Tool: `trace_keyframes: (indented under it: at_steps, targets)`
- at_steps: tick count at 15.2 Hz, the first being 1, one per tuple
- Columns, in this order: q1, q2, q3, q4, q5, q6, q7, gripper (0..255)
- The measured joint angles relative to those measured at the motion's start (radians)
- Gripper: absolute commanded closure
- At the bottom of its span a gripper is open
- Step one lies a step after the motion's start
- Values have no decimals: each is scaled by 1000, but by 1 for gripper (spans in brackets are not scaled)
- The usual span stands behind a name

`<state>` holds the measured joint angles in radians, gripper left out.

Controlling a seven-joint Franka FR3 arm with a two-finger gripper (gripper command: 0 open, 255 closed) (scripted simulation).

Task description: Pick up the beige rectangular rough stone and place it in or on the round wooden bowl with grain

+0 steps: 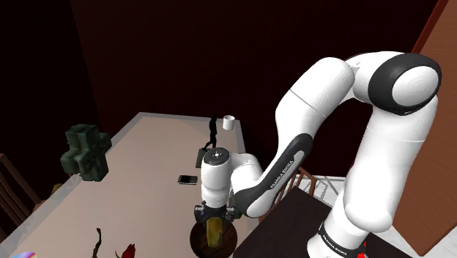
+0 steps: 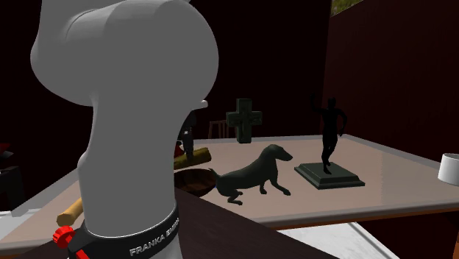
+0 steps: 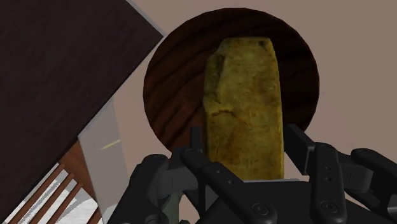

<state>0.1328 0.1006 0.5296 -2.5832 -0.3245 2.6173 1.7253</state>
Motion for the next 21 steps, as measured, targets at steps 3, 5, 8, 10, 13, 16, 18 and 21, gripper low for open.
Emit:
trace_keyframes:
  at_steps: [3,5,8,10,13,16,18,21]
  targets:
    - [10,48,-21,2,-69,33,55,255]
    - [20,83,-42,8,-119,54,93,255]
    - [44,136,-77,19,-195,84,153,255]
    - [58,162,-103,28,-240,102,187,255]
    - [76,189,-128,44,-283,117,221,255]
    - [78,190,-134,42,-292,122,228,255]
    - [79,191,-136,43,-295,125,230,255]
    - [83,201,-135,54,-296,126,232,0]
